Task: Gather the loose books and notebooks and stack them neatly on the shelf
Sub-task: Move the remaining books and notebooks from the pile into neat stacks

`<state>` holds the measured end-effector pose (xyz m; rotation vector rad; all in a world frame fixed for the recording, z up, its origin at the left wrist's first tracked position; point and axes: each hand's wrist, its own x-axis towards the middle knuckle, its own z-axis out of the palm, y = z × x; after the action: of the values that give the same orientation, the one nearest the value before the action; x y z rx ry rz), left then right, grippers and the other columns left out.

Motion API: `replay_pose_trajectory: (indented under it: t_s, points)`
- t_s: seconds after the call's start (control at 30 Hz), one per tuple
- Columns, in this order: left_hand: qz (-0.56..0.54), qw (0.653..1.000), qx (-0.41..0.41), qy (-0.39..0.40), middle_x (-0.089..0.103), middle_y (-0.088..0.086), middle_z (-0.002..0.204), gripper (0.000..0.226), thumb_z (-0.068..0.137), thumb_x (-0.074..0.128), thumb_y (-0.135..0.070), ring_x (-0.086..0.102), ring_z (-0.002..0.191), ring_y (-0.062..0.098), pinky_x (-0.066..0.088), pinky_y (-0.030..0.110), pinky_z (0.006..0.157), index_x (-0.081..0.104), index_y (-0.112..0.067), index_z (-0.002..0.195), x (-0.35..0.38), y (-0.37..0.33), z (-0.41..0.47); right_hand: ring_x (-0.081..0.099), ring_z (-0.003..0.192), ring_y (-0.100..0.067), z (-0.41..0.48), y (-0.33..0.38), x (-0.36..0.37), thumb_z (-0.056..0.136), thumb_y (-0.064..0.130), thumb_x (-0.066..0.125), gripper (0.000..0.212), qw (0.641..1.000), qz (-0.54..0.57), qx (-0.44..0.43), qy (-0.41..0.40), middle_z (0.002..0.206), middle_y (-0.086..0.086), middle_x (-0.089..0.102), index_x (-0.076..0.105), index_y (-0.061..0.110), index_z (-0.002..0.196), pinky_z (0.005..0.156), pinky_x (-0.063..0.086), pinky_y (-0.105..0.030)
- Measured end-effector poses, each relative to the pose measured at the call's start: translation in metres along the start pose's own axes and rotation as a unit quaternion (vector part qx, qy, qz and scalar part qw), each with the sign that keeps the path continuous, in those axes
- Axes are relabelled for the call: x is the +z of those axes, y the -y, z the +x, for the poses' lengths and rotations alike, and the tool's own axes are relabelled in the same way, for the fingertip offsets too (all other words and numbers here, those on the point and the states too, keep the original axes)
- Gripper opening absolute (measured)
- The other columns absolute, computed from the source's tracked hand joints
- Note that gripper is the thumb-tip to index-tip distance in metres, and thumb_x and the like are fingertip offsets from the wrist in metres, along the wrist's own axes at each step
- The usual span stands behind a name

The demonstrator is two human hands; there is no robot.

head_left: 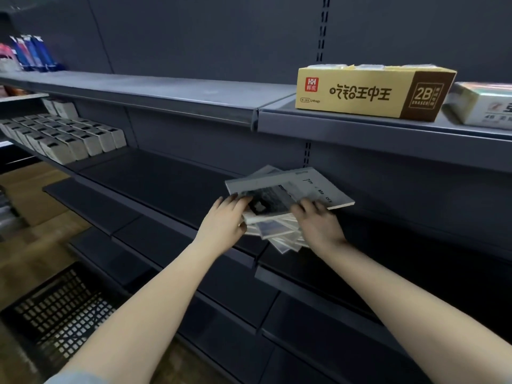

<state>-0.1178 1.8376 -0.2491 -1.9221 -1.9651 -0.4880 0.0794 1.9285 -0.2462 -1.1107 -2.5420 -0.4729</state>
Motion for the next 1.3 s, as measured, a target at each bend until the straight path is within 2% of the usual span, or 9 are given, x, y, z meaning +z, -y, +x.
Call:
replay_pose_trajectory:
  t_s: [0.1,0.27,0.4,0.5,0.6,0.7,0.87,1.07,1.3]
  points:
    - [-0.007,0.999,0.028,0.015,0.061,0.009,0.126,0.058,0.072,0.067,-0.005,0.05,0.123,0.034,0.039,0.043,0.101,0.055,-0.011,0.128,-0.001,-0.005,-0.004,0.062,0.066,-0.031,-0.017,-0.021,0.002,0.062,0.004,0.036,0.032,0.998,0.042,-0.018,-0.044,0.079,-0.008,0.061,0.063,0.01,0.08,0.055,0.052,-0.028]
    - [-0.01,0.999,0.051,-0.003,0.069,0.004,0.112,0.05,0.064,0.079,-0.005,0.068,0.098,0.026,0.056,0.035,0.063,0.068,-0.016,0.111,-0.003,-0.025,-0.007,0.055,0.118,-0.026,-0.045,-0.039,0.002,0.077,0.0,0.057,0.042,0.988,0.151,0.008,-0.018,0.125,-0.005,0.058,0.058,0.012,0.118,0.109,0.027,-0.045]
    - [0.052,0.995,0.079,0.014,0.064,-0.007,0.059,0.042,0.049,0.087,-0.017,0.059,0.045,0.019,0.028,0.017,0.035,0.073,-0.025,0.088,-0.017,-0.045,0.002,0.051,0.122,-0.016,-0.064,-0.041,-0.007,0.084,0.023,0.053,0.038,0.971,0.226,-0.02,-0.078,0.126,-0.004,0.061,0.062,0.013,0.119,0.117,0.007,-0.033]
    - [0.098,0.99,0.098,0.039,0.062,-0.006,0.057,0.032,0.058,0.085,-0.035,0.059,0.046,0.019,0.03,0.019,0.037,0.073,-0.025,0.086,-0.022,-0.066,0.007,0.061,0.11,-0.014,-0.073,-0.038,-0.017,0.082,0.025,0.055,0.033,0.966,0.214,-0.07,-0.126,0.113,0.002,0.069,0.07,0.016,0.109,0.115,0.025,-0.036]
    - [0.111,0.987,0.09,0.075,0.068,-0.001,0.099,0.033,0.091,0.052,-0.041,0.064,0.092,0.023,0.041,0.027,0.06,0.062,-0.019,0.115,-0.018,-0.088,0.004,0.064,0.107,-0.023,-0.077,-0.028,-0.035,0.081,0.021,0.064,0.041,0.982,0.162,-0.095,-0.03,0.122,0.003,0.065,0.064,0.025,0.121,0.081,0.055,-0.04]
    - [0.097,0.986,0.113,0.079,0.067,0.002,0.108,0.037,0.093,0.047,-0.039,0.061,0.102,0.025,0.043,0.03,0.07,0.06,-0.013,0.115,-0.014,-0.102,0.003,0.039,0.134,-0.022,-0.076,-0.03,-0.047,0.091,0.015,0.045,0.061,0.989,0.068,-0.048,0.12,0.154,0.006,0.028,0.027,0.035,0.146,0.09,0.046,-0.035]
    - [0.073,0.983,0.163,0.035,0.067,-0.002,0.061,0.035,0.055,0.085,-0.039,0.064,0.053,0.02,0.04,0.02,0.039,0.07,-0.013,0.074,-0.014,-0.106,-0.005,0.007,0.146,-0.021,-0.079,-0.038,-0.041,0.085,-0.013,0.037,0.081,0.977,0.127,-0.034,0.167,0.159,0.001,0.005,0.014,0.028,0.151,0.117,0.018,-0.033]
    - [0.016,0.983,0.173,0.065,0.057,0.012,0.131,0.074,0.057,0.064,0.013,0.054,0.12,0.03,0.041,0.042,0.102,0.054,-0.005,0.128,-0.003,-0.115,-0.013,0.001,0.146,-0.021,-0.095,-0.053,-0.039,0.086,-0.012,0.033,0.079,0.983,0.088,-0.026,0.161,0.159,-0.006,0.002,0.007,0.025,0.151,0.119,0.001,-0.032]
    - [0.018,0.974,0.195,0.116,0.021,0.01,0.155,0.078,0.081,0.048,0.01,0.018,0.143,0.028,0.013,0.039,0.116,0.02,-0.014,0.149,0.0,-0.17,0.003,0.005,0.146,-0.021,-0.134,-0.091,-0.054,0.094,-0.004,0.031,0.068,0.99,0.042,0.038,0.125,0.159,-0.007,0.005,0.01,0.024,0.151,0.116,0.0,-0.029]
